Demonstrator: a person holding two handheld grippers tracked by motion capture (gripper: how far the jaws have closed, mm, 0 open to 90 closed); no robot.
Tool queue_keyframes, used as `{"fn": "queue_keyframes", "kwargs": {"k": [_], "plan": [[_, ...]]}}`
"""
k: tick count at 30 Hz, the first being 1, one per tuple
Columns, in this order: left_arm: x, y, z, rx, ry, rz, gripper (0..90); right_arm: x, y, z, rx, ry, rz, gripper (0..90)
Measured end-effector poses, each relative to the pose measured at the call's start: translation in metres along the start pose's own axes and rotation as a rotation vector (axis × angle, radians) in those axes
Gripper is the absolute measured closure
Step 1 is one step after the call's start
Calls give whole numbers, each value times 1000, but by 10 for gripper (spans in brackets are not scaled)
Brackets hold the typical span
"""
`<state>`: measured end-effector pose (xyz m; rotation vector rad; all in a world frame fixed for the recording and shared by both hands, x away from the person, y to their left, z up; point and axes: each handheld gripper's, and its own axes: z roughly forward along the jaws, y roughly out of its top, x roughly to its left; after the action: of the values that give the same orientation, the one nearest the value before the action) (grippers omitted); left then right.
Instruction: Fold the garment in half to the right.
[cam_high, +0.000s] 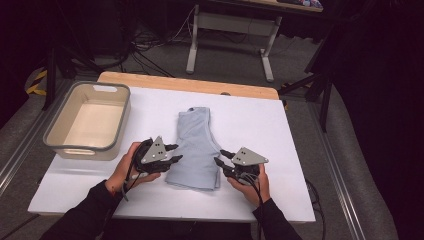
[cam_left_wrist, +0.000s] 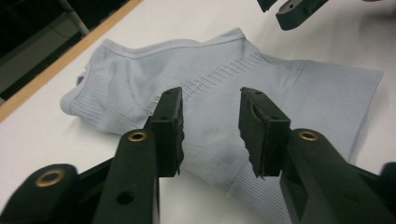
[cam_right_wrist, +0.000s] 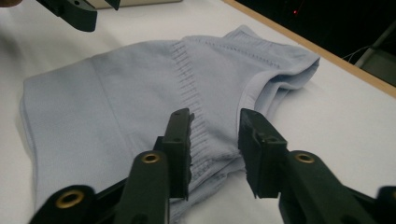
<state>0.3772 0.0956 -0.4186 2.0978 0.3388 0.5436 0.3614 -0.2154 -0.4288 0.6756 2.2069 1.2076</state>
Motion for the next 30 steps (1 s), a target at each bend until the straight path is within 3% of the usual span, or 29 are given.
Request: {"fn": "queue_keyframes", "kwargs": {"k": [9, 10, 16, 21, 27, 30], "plan": [[0, -2, -6, -3, 8, 9, 475, 1, 4, -2, -16, -18, 6, 476], [-1, -2, -8, -4, 26, 17, 475, 1, 5, -3, -19, -25, 8, 447], [0, -5, -13, -27, 17, 3, 351, 2, 7, -4, -22, -58, 11, 304], [-1, -9, -14, -27, 21, 8, 261, 1, 7, -3, -27, -58, 20, 247], [-1, -19, -20, -35, 25, -30, 184, 4, 3, -3, -16, -77, 16, 155], [-3, -23, -22, -39, 25, -40, 141, 4, 1, -7, -41, -76, 16, 145]]}}
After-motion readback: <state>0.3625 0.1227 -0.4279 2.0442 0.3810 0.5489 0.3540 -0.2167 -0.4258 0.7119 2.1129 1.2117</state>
